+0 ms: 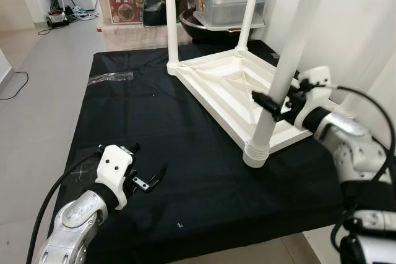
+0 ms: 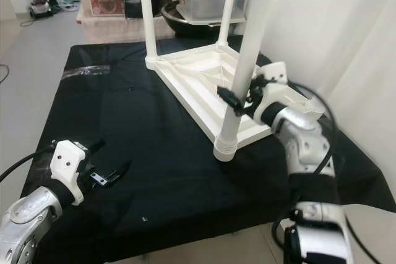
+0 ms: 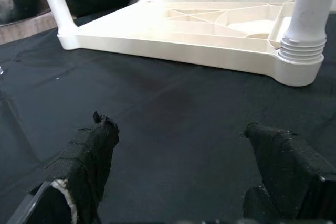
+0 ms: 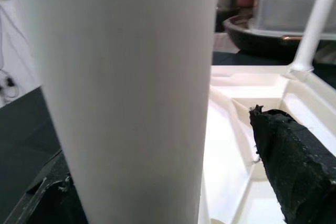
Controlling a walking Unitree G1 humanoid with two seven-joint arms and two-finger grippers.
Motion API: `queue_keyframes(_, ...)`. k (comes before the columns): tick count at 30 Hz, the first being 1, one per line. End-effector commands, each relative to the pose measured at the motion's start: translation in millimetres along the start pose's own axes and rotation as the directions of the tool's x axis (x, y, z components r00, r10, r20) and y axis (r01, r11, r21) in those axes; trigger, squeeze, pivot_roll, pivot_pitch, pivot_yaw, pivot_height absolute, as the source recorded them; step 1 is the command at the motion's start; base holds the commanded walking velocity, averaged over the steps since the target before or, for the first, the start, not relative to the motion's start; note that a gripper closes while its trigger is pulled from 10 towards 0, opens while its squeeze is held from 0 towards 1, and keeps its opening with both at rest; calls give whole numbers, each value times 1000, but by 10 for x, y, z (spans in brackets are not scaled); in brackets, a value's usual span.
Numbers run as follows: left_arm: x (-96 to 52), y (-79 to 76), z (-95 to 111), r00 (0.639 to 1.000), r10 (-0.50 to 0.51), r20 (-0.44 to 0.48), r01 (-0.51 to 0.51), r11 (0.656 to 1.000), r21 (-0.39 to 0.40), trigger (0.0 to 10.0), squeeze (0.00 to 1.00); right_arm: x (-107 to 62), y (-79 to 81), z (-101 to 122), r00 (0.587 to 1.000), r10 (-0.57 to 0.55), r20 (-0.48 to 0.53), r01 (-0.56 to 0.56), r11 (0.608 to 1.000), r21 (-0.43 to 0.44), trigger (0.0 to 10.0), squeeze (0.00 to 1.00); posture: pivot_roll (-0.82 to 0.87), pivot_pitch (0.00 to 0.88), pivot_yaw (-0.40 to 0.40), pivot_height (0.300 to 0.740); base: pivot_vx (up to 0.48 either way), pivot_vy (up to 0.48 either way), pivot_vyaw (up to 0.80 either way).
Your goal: Building children table
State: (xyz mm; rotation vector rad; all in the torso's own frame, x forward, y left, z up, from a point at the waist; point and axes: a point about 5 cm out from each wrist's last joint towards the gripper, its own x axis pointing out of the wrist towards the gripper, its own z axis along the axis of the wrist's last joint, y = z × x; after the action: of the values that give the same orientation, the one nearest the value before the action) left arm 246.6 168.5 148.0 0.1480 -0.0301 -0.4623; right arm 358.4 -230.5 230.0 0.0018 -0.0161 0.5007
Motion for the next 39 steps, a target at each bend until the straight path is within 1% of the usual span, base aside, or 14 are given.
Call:
queue_keyframes(1, -6, 16, -28, 1000, -4, -13, 4, 1000, 3, 10000, 0, -45, -113, 15, 1000, -14, 8, 14, 1000, 7, 10000, 0, 19, 0, -50, 740, 0, 0, 0)
queue_keyframes(13, -21, 20, -31, 1000, -12, -16, 12, 1000, 10, 10000, 0, -21, -214, -84, 989, 143, -30, -142, 990, 17, 10000, 0, 31, 0, -54, 740, 0, 0, 0)
queue_keyframes(14, -20, 18, -31, 1000, -13, -16, 13, 1000, 11, 10000, 0, -23, -228, -95, 988, 153, -32, -153, 988, 20, 0, 0, 32, 0, -53, 740, 0, 0, 0)
queue_keyframes(21, -21, 9, -26, 1000, -16, -15, 16, 1000, 12, 10000, 0, -32, -326, -159, 996, 82, -20, -81, 996, 39, 0, 0, 37, 0, -56, 740, 0, 0, 0)
queue_keyframes(25, -32, 1, -21, 1000, -15, -13, 15, 1000, 12, 10000, 0, 9, -347, -287, 995, -82, -48, 83, 996, 22, 0, 0, 37, 0, -61, 740, 0, 0, 0)
queue_keyframes(26, -39, 0, -21, 1000, -13, -13, 13, 1000, 10, 10000, 0, 56, -316, -436, 947, -309, -91, 312, 950, 17, 0, 0, 39, 0, -61, 740, 0, 0, 0)
queue_keyframes(28, -45, 1, -20, 1000, -12, -13, 12, 1000, 9, 10000, 0, 57, -304, -500, 903, -413, -116, 417, 909, 11, 0, 0, 35, 0, -59, 740, 0, 0, 0)
queue_keyframes(29, -48, 2, -22, 1000, -11, -14, 11, 1000, 8, 10000, 0, 46, -215, -589, 834, -532, -148, 535, 844, -19, 0, 0, 34, 0, -59, 740, 0, 0, 0)
queue_keyframes(30, -48, 2, -22, 1000, -11, -14, 11, 1000, 8, 10000, 0, 46, -215, -589, 834, -532, -148, 535, 844, -19, 0, 0, 34, 0, -59, 740, 0, 0, 0)
queue_keyframes(31, -49, 2, -24, 1000, -11, -14, 11, 1000, 8, 10000, 0, 20, -155, -636, 783, -601, -163, 603, 797, -41, 0, 0, 34, 0, -59, 740, 0, 0, 0)
queue_keyframes(32, -46, -2, -27, 1000, -11, -14, 11, 1000, 5, 10000, 0, 34, 44, -713, 766, -618, -174, 625, 780, -20, 0, 0, 33, 0, -59, 740, 0, 0, 0)
queue_keyframes(33, -46, -2, -27, 1000, -11, -14, 11, 1000, 5, 10000, 0, 34, 44, -713, 766, -618, -174, 625, 780, -20, 0, 0, 33, 0, -59, 740, 0, 0, 0)
queue_keyframes(35, 0, -15, -20, 1000, -6, -7, 6, 1000, 0, 10000, 0, 144, 552, -802, 748, -637, -186, 655, 754, 56, 0, 0, 43, 0, -56, 740, 0, 0, 0)
queue_keyframes(39, 42, -19, 3, 1000, -2, 4, 2, 1000, 0, 10000, 0, 259, 823, -793, 748, -636, -191, 659, 745, 100, 0, 0, 47, 0, -59, 740, 0, 0, 0)
